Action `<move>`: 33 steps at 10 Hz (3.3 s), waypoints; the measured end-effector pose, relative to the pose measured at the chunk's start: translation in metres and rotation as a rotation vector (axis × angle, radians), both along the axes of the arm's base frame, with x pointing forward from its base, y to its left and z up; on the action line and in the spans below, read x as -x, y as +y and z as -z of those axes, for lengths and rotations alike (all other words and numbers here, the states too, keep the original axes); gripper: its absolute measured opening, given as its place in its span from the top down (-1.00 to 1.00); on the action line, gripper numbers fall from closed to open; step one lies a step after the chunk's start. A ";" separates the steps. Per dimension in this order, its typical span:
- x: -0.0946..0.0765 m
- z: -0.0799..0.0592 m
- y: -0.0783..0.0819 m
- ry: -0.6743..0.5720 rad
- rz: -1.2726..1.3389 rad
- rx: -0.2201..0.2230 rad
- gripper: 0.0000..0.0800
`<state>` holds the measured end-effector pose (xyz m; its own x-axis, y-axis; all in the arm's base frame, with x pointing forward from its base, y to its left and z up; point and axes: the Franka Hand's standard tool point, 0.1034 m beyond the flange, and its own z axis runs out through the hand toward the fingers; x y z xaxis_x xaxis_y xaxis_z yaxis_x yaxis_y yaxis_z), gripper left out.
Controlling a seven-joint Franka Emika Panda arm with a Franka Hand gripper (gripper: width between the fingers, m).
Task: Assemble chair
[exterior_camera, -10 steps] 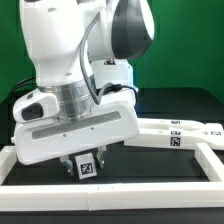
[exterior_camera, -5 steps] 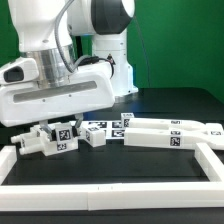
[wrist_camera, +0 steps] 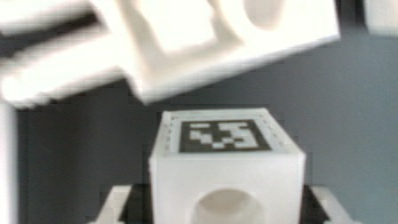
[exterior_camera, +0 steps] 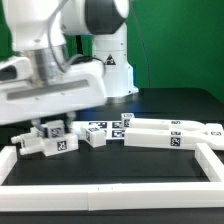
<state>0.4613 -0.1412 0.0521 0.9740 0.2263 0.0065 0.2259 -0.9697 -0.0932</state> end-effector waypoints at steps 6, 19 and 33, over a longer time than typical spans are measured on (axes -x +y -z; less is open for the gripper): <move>0.026 -0.002 -0.035 -0.004 -0.014 0.007 0.29; 0.094 0.038 -0.087 0.021 -0.048 0.029 0.29; 0.057 0.016 -0.018 -0.007 -0.029 0.044 -0.62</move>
Offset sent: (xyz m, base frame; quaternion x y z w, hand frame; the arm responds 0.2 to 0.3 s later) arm 0.0000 0.0000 0.0000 0.0000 0.0000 0.0000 1.0000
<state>0.4039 -0.1588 0.0362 0.9669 0.2551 0.0028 0.2549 -0.9657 -0.0493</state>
